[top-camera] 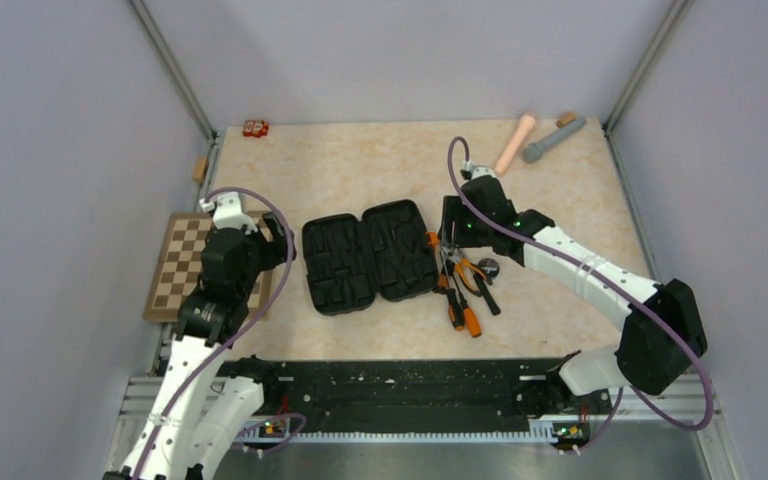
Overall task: Pack the tool kit
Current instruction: Open the toolbox at the center of the board, then adjust the toolbox at the center of the board.
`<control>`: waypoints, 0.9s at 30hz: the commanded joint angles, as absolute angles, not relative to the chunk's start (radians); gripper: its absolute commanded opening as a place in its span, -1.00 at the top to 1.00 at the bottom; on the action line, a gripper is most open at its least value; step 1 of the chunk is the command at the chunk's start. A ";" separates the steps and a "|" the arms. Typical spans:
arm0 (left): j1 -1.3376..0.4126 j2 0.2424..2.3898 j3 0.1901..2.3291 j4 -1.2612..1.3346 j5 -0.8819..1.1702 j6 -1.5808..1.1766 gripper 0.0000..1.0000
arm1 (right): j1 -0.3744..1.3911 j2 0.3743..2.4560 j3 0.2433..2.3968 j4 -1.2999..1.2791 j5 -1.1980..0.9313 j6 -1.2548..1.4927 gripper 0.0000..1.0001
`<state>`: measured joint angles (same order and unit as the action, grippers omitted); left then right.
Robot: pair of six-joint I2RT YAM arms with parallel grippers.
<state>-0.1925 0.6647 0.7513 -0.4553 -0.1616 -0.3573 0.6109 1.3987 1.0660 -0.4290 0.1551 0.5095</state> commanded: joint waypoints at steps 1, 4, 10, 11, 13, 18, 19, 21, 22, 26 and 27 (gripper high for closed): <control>-0.188 0.632 0.712 -0.429 -0.195 -0.333 -0.67 | 0.609 1.366 1.034 -0.479 0.026 0.435 -0.16; -0.189 0.629 0.699 -0.425 -0.193 -0.333 -0.67 | 0.609 1.384 1.023 -0.485 0.004 0.430 -0.13; -0.189 0.618 0.695 -0.428 -0.208 -0.337 -0.67 | 0.614 1.429 1.031 -0.477 -0.046 0.439 -0.05; -0.189 0.618 0.692 -0.428 -0.200 -0.340 -0.67 | 0.615 1.438 1.032 -0.487 -0.046 0.438 -0.04; -0.189 0.619 0.690 -0.426 -0.192 -0.344 -0.67 | 0.616 1.448 1.031 -0.505 -0.049 0.435 -0.03; -0.189 0.628 0.690 -0.422 -0.200 -0.335 -0.67 | 0.625 1.468 1.027 -0.526 -0.076 0.438 -0.01; -0.189 0.630 0.691 -0.422 -0.202 -0.333 -0.67 | 0.631 1.471 1.026 -0.527 -0.075 0.438 0.00; -0.189 0.633 0.692 -0.420 -0.202 -0.331 -0.67 | 0.646 1.488 1.035 -0.526 -0.073 0.437 0.00; -0.189 0.637 0.691 -0.419 -0.200 -0.331 -0.67 | 0.652 1.499 1.045 -0.526 -0.070 0.436 0.01; -0.190 0.646 0.691 -0.417 -0.187 -0.331 -0.66 | 0.666 1.557 1.089 -0.504 -0.035 0.439 0.06; -0.190 0.646 0.692 -0.417 -0.185 -0.331 -0.66 | 0.666 1.572 1.100 -0.500 -0.019 0.444 0.08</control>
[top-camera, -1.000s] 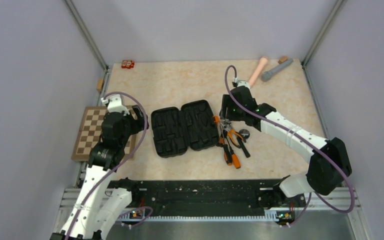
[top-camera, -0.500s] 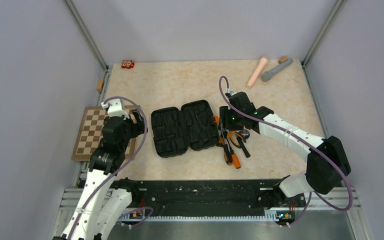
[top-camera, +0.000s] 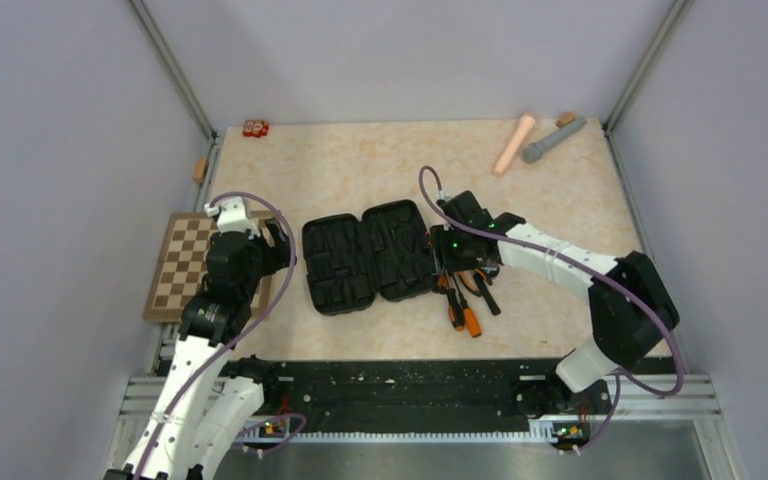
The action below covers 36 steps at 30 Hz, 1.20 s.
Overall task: Pack the tool kit
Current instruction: Adjust the toolbox at the center of the board.
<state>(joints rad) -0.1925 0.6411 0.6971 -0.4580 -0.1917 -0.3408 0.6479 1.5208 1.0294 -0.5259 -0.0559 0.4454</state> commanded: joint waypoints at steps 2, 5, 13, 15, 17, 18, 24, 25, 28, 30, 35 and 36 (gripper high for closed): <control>-0.191 0.642 0.691 -0.419 -0.186 -0.331 -0.66 | 0.666 1.599 1.116 -0.491 0.017 0.448 0.14; -0.192 0.633 0.688 -0.422 -0.195 -0.331 -0.66 | 0.666 1.635 1.129 -0.471 0.032 0.446 0.17; -0.192 0.631 0.687 -0.419 -0.184 -0.330 -0.66 | 0.716 1.721 1.184 -0.453 0.038 0.389 0.28; -0.192 0.632 0.686 -0.421 -0.182 -0.329 -0.66 | 0.718 1.742 1.204 -0.456 0.044 0.375 0.37; -0.192 0.632 0.686 -0.420 -0.181 -0.328 -0.66 | 0.718 1.763 1.224 -0.462 0.041 0.362 0.48; -0.192 0.632 0.685 -0.421 -0.180 -0.328 -0.66 | 0.720 1.772 1.235 -0.464 0.034 0.355 0.55; -0.193 0.635 0.686 -0.419 -0.181 -0.325 -0.66 | 0.750 1.817 1.286 -0.465 0.015 0.327 0.70; -0.193 0.637 0.684 -0.419 -0.181 -0.325 -0.66 | 0.751 1.819 1.293 -0.468 0.020 0.330 0.70; -0.193 0.639 0.685 -0.419 -0.177 -0.325 -0.66 | 0.750 1.802 1.297 -0.482 0.049 0.343 0.65; -0.193 0.640 0.685 -0.418 -0.177 -0.325 -0.66 | 0.750 1.773 1.303 -0.497 0.057 0.351 0.53; -0.193 0.643 0.687 -0.416 -0.174 -0.326 -0.66 | 0.750 1.670 1.298 -0.560 0.098 0.375 0.22; -0.193 0.643 0.687 -0.416 -0.174 -0.326 -0.66 | 0.749 1.651 1.293 -0.578 0.113 0.380 0.18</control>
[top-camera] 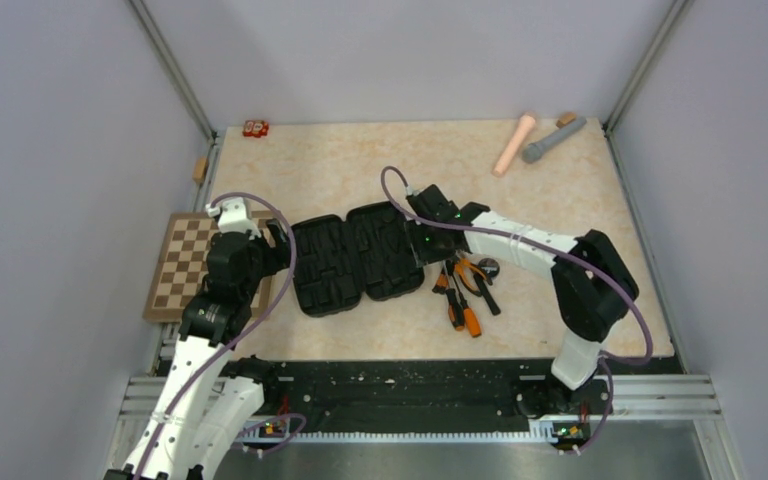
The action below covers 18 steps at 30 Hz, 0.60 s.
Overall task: Pack the tool kit
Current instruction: Adjust the toolbox at the center of the board, then pick up the screwdriver from the center of the board.
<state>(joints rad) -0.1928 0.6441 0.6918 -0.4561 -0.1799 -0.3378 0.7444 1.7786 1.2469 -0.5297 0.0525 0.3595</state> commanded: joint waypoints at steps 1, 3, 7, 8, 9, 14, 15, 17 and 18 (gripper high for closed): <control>-0.193 0.643 0.686 -0.416 -0.175 -0.327 -0.66 | 0.747 1.635 1.286 -0.594 0.125 0.381 0.16; -0.193 0.641 0.686 -0.417 -0.175 -0.327 -0.66 | 0.738 1.597 1.254 -0.619 0.133 0.391 0.15; -0.193 0.641 0.685 -0.418 -0.177 -0.327 -0.66 | 0.714 1.524 1.171 -0.650 0.139 0.416 0.15; -0.194 0.641 0.684 -0.419 -0.178 -0.327 -0.66 | 0.706 1.506 1.150 -0.658 0.141 0.421 0.16; -0.193 0.641 0.684 -0.420 -0.179 -0.327 -0.66 | 0.696 1.489 1.131 -0.667 0.141 0.426 0.16; -0.195 0.642 0.685 -0.419 -0.180 -0.327 -0.66 | 0.671 1.429 1.050 -0.670 0.112 0.434 0.22; -0.195 0.643 0.685 -0.419 -0.179 -0.327 -0.66 | 0.670 1.427 1.043 -0.666 0.099 0.431 0.24; -0.195 0.645 0.684 -0.420 -0.179 -0.328 -0.66 | 0.670 1.430 1.032 -0.647 0.058 0.432 0.28; -0.195 0.645 0.684 -0.419 -0.179 -0.328 -0.66 | 0.670 1.433 1.028 -0.637 0.040 0.436 0.29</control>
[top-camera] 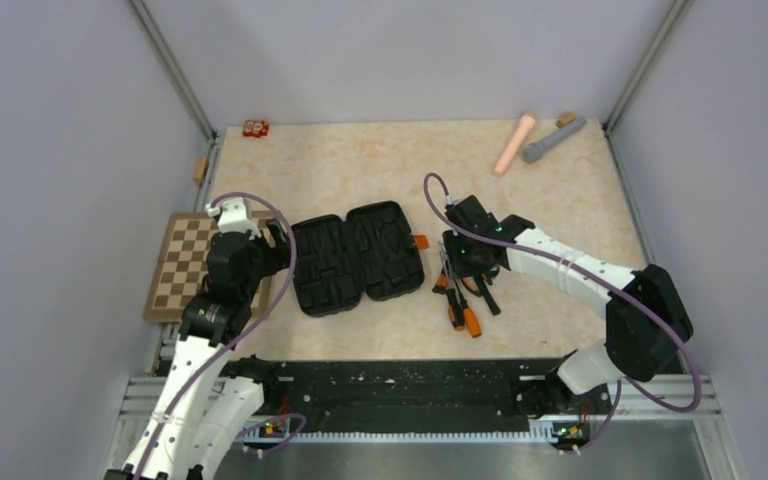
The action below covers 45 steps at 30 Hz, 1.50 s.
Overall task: Pack the tool kit
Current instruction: Pick up the screwdriver from the center of the board.
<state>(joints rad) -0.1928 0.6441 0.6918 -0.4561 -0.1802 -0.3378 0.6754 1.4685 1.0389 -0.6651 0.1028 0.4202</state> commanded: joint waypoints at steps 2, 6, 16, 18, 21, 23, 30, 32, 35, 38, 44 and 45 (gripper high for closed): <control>-0.194 0.647 0.686 -0.419 -0.180 -0.327 -0.66 | 0.670 1.447 1.020 -0.621 0.032 0.440 0.31; -0.195 0.650 0.684 -0.420 -0.181 -0.327 -0.66 | 0.670 1.486 1.006 -0.598 0.014 0.446 0.35; -0.195 0.653 0.686 -0.416 -0.175 -0.327 -0.66 | 0.670 1.530 0.979 -0.550 -0.042 0.454 0.38; -0.195 0.652 0.686 -0.417 -0.176 -0.327 -0.66 | 0.671 1.542 0.989 -0.531 -0.066 0.465 0.38; -0.195 0.650 0.685 -0.421 -0.185 -0.326 -0.66 | 0.677 1.551 0.999 -0.519 -0.068 0.472 0.38; -0.195 0.648 0.685 -0.421 -0.189 -0.324 -0.66 | 0.680 1.561 1.001 -0.523 -0.053 0.474 0.38; -0.195 0.649 0.684 -0.422 -0.190 -0.324 -0.66 | 0.680 1.559 0.982 -0.437 -0.100 0.488 0.39; -0.195 0.649 0.686 -0.423 -0.193 -0.324 -0.66 | 0.679 1.565 0.982 -0.405 -0.105 0.495 0.38; -0.195 0.647 0.684 -0.423 -0.195 -0.323 -0.66 | 0.674 1.601 0.986 -0.387 -0.075 0.519 0.38; -0.195 0.645 0.684 -0.426 -0.198 -0.322 -0.66 | 0.660 1.644 0.974 -0.381 -0.034 0.554 0.37; -0.195 0.644 0.684 -0.425 -0.196 -0.322 -0.66 | 0.635 1.661 0.932 -0.377 0.053 0.593 0.31; -0.195 0.643 0.684 -0.424 -0.194 -0.322 -0.66 | 0.630 1.661 0.924 -0.379 0.064 0.596 0.30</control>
